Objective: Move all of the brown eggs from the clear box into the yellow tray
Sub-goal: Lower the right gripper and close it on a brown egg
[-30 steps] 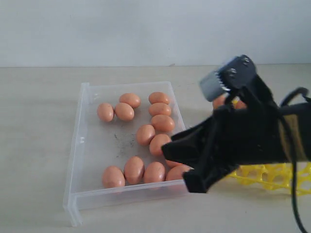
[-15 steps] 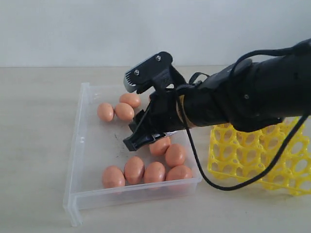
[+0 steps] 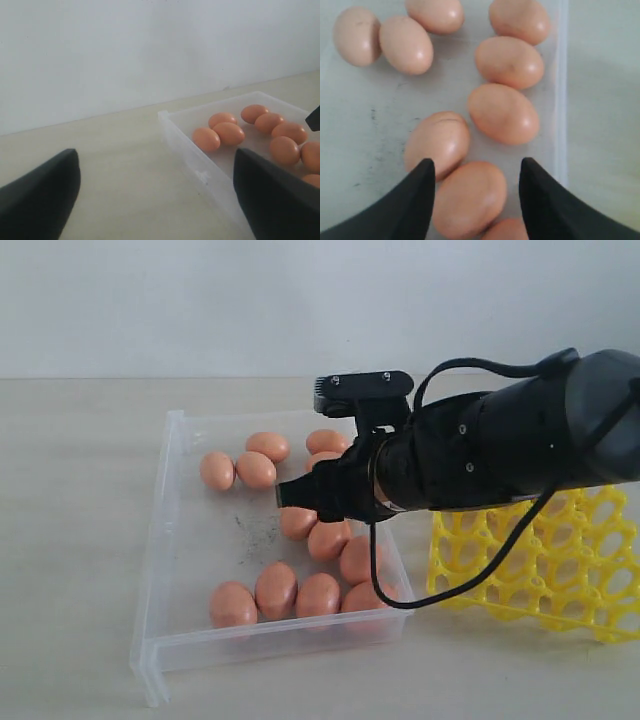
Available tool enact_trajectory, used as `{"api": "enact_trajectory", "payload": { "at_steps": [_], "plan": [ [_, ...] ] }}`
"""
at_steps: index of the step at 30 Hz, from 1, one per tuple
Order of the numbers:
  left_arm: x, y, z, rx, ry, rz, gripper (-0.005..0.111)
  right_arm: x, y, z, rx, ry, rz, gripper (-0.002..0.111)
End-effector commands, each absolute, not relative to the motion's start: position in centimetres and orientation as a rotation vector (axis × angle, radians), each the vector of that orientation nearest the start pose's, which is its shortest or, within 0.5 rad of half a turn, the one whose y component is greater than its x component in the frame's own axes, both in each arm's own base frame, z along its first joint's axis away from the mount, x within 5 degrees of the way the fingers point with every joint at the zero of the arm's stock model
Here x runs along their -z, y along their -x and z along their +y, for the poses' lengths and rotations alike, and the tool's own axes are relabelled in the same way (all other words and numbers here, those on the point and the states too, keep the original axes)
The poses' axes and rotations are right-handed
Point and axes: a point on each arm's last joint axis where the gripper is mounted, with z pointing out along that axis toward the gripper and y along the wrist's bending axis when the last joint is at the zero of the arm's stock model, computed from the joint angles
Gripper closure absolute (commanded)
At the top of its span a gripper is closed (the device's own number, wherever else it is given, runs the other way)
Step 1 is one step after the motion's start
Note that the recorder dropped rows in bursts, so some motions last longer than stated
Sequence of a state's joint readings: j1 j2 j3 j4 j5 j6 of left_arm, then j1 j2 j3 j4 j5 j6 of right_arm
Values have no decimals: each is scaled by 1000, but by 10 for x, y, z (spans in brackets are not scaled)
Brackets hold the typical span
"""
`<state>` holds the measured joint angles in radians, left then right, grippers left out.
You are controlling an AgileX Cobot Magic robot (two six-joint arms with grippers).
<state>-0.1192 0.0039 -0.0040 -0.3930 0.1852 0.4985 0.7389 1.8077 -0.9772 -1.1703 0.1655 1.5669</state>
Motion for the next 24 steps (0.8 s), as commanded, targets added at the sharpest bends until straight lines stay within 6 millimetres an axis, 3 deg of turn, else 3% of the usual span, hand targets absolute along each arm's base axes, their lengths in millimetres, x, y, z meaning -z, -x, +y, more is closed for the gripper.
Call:
{"api": "enact_trajectory", "payload": {
  "at_steps": [1, 7, 12, 24],
  "plan": [
    [-198, -55, -13, 79, -235, 1631, 29, -171, -279, 241, -490, 190, 2412, 62],
    [-198, -55, -13, 79, -235, 1631, 29, -163, -278, 246, -585, 74, 2455, 46],
    [-198, -55, -13, 79, -235, 1631, 29, -148, -279, 243, -533, -60, 2523, 46],
    [-198, -55, -13, 79, -235, 1631, 29, -118, -280, 243, -490, -103, 2599, 46]
  ]
}}
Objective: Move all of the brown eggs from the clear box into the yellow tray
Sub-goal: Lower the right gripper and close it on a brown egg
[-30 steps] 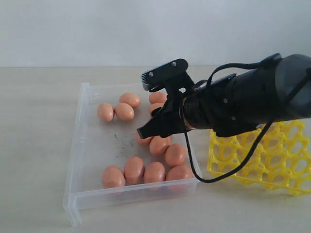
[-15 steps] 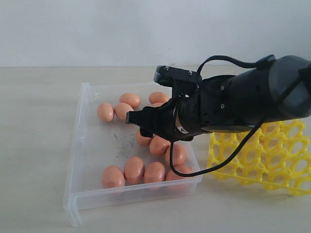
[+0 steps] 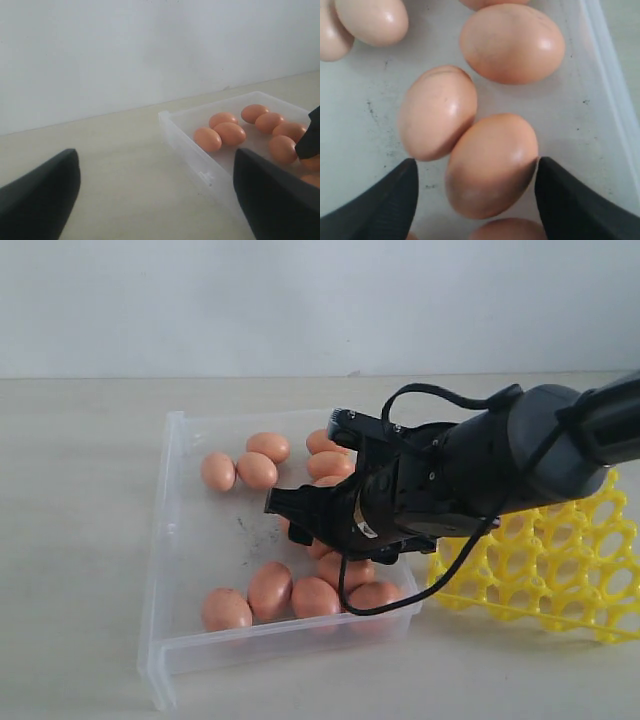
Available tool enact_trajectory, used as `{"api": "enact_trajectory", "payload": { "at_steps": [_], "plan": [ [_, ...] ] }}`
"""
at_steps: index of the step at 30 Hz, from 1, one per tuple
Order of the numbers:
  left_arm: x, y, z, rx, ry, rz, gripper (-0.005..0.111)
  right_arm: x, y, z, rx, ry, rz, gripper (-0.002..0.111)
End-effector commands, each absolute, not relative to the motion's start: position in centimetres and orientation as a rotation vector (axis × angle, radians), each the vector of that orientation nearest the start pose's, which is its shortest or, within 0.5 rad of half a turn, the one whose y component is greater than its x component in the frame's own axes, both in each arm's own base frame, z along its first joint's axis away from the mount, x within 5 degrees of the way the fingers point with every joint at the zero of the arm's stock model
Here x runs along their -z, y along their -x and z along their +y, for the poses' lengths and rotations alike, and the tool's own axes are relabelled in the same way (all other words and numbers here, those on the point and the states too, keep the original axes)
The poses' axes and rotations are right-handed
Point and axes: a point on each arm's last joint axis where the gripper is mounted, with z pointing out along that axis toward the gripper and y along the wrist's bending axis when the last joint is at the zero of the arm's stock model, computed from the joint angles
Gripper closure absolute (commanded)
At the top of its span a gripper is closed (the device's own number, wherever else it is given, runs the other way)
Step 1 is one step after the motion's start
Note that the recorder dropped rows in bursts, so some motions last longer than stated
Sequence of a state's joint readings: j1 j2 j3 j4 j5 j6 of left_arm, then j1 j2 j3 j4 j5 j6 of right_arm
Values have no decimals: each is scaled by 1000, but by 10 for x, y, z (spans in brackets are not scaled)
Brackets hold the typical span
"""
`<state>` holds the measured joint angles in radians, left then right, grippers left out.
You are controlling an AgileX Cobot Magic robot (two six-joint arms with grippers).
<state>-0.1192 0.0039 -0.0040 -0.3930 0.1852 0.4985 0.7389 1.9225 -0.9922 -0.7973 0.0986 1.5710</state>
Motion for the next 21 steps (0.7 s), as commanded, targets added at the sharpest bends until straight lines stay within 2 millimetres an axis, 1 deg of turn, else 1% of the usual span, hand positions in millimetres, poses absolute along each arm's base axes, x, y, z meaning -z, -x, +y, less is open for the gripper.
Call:
{"api": "enact_trajectory", "payload": {
  "at_steps": [1, 9, 16, 18, 21],
  "plan": [
    [-198, -55, -13, 79, -235, 1631, 29, -116, -280, 243, -486, -103, 2603, 46],
    [-198, -55, -13, 79, -235, 1631, 29, -118, -295, 233, -540, -188, 2576, 46],
    [-198, -55, -13, 79, -235, 1631, 29, -118, -300, 228, -566, -274, 2569, 47],
    [-198, -55, -13, 79, -235, 1631, 29, -118, -300, 229, -584, -304, 2567, 50],
    [-198, -55, -13, 79, -235, 1631, 29, -118, -300, 228, -599, -367, 2565, 64]
  ]
}}
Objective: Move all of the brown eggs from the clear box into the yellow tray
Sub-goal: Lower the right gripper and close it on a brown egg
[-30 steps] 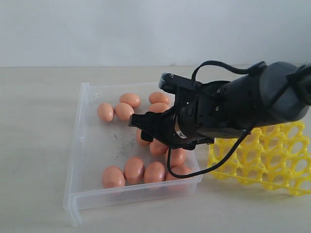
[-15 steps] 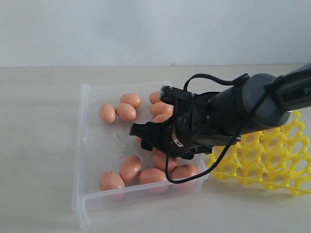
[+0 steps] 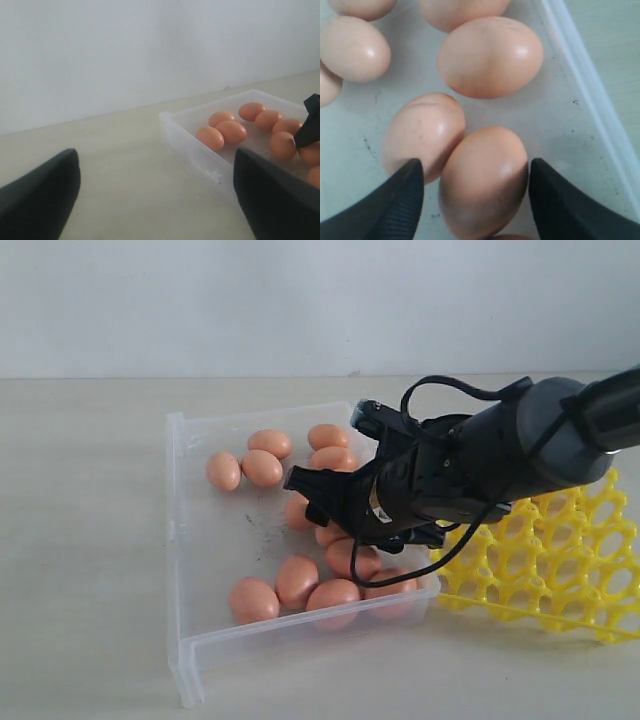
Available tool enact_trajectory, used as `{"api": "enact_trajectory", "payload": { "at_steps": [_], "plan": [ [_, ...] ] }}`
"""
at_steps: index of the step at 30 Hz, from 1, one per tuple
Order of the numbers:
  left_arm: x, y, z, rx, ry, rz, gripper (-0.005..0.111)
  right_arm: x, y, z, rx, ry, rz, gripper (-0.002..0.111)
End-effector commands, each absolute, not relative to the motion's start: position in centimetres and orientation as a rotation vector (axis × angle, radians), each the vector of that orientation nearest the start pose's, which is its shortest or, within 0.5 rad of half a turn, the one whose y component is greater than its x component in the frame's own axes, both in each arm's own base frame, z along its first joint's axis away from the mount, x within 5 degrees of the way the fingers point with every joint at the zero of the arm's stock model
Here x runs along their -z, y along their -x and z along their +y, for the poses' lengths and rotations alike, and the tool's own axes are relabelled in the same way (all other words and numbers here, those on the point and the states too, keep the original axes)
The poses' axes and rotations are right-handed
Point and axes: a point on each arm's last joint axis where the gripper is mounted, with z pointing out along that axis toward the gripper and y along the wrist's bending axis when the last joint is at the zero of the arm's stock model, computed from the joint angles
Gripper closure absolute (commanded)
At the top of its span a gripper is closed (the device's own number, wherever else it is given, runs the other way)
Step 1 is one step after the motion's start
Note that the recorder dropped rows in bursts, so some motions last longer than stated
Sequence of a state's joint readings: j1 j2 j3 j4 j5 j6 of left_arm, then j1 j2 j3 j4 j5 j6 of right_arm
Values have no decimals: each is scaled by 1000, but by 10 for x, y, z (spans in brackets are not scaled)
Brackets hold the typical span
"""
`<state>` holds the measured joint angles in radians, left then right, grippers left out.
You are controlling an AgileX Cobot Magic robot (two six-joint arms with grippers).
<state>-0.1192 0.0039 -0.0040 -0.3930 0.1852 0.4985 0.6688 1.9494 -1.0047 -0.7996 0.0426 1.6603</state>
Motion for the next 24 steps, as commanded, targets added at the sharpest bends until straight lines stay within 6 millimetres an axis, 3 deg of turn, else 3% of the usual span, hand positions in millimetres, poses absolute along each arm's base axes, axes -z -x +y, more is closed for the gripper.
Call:
{"api": "enact_trajectory", "payload": {
  "at_steps": [1, 5, 11, 13, 15, 17, 24],
  "plan": [
    [-198, -55, -13, 79, -235, 1631, 29, -118, -300, 228, -600, -366, 2565, 71],
    [-198, -55, -13, 79, -235, 1631, 29, -117, -300, 228, -583, -336, 2569, 84],
    [-198, -55, -13, 79, -235, 1631, 29, -119, -300, 231, -649, -357, 2557, 65],
    [-198, -55, -13, 79, -235, 1631, 29, -119, -300, 231, -655, -388, 2557, 72],
    [-198, -55, -13, 79, -235, 1631, 29, -119, -300, 230, -636, -377, 2560, 90],
    [-198, -55, -13, 79, -235, 1631, 29, -118, -300, 230, -601, -274, 2562, 108],
    [-198, -55, -13, 79, -235, 1631, 29, -121, -302, 233, -446, 364, 2469, 108]
  ]
}}
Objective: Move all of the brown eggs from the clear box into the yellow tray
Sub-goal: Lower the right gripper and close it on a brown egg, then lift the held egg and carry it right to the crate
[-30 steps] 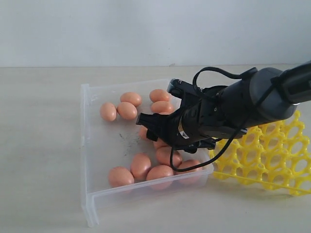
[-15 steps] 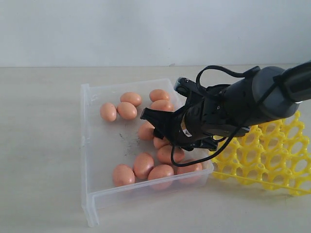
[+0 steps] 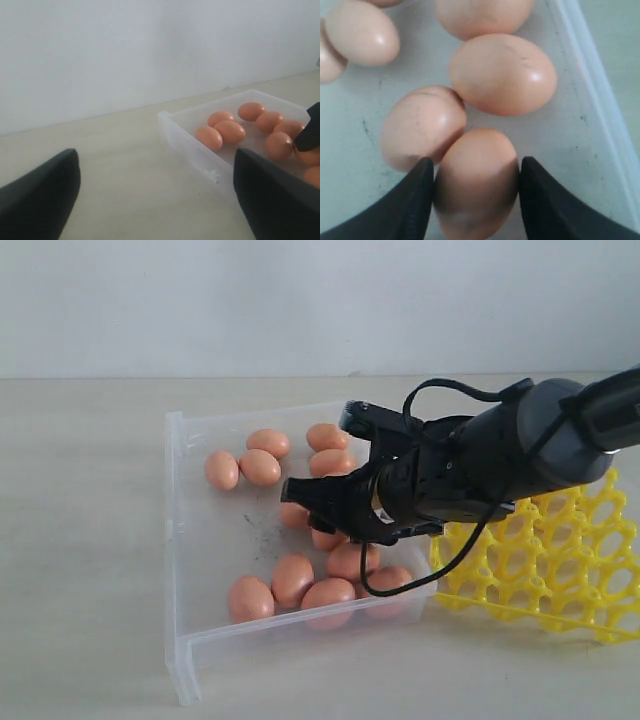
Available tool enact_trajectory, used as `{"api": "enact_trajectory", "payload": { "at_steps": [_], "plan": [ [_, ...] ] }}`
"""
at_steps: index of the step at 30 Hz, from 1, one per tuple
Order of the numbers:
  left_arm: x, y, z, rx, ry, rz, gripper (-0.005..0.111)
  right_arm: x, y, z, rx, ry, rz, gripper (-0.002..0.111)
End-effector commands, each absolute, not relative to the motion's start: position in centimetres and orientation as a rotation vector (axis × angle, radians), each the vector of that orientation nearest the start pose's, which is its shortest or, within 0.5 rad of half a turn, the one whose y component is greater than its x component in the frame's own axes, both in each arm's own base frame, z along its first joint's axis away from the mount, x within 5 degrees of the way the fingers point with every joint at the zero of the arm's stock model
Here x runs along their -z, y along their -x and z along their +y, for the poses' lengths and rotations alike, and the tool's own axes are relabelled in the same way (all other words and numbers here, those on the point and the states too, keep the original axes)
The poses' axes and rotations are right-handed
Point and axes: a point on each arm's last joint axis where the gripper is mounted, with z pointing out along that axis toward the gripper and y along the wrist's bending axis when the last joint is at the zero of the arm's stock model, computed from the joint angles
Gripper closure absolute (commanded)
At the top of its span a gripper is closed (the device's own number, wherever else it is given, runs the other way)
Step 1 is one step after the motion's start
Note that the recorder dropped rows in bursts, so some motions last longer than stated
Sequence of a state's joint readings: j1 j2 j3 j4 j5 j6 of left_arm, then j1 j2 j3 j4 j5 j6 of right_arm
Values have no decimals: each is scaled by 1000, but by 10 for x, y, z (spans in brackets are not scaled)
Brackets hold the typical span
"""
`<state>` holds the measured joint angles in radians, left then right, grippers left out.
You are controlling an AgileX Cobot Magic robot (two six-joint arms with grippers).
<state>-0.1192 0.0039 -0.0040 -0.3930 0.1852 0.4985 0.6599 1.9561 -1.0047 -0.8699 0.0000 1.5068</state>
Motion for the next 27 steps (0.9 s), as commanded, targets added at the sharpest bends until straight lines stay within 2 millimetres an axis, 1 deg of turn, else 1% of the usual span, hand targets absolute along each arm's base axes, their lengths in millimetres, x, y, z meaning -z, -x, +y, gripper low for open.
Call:
{"api": "enact_trajectory", "payload": {
  "at_steps": [1, 3, 4, 6, 7, 8, 9, 11, 12, 13, 15, 17, 20, 21, 22, 27],
  "plan": [
    [-198, -55, -13, 79, -235, 1631, 29, -122, -301, 235, -447, 454, 2437, 108],
    [-198, -55, -13, 79, -235, 1631, 29, -125, -302, 239, -482, 544, 2387, 108],
    [-198, -55, -13, 79, -235, 1631, 29, -127, -302, 242, -507, 606, 2343, 108],
    [-198, -55, -13, 79, -235, 1631, 29, -135, -303, 250, -590, 669, 2235, 108],
    [-198, -55, -13, 79, -235, 1631, 29, -141, -306, 255, -646, 620, 2169, 108],
    [-198, -55, -13, 79, -235, 1631, 29, -145, -309, 256, -642, 597, 2113, 108],
    [-198, -55, -13, 79, -235, 1631, 29, -149, -311, 257, -644, 521, 2058, 108],
    [-198, -55, -13, 79, -235, 1631, 29, -153, -312, 255, -584, 396, 1963, 108],
    [-198, -55, -13, 79, -235, 1631, 29, -155, -311, 255, -532, 362, 1903, 108],
    [-198, -55, -13, 79, -235, 1631, 29, -157, -307, 255, -480, 357, 1843, 108],
    [-198, -55, -13, 79, -235, 1631, 29, -159, -297, 257, -435, 396, 1713, 108],
    [-198, -55, -13, 79, -235, 1631, 29, -162, -287, 257, -459, 396, 1608, 108],
    [-198, -55, -13, 79, -235, 1631, 29, -167, -278, 249, -523, 320, 1473, 108],
    [-198, -55, -13, 79, -235, 1631, 29, -166, -274, 245, -535, 299, 1451, 108],
    [-198, -55, -13, 79, -235, 1631, 29, -160, -271, 240, -523, 304, 1477, 108],
    [-198, -55, -13, 79, -235, 1631, 29, -149, -263, 230, -382, 383, 1507, 108]
  ]
}}
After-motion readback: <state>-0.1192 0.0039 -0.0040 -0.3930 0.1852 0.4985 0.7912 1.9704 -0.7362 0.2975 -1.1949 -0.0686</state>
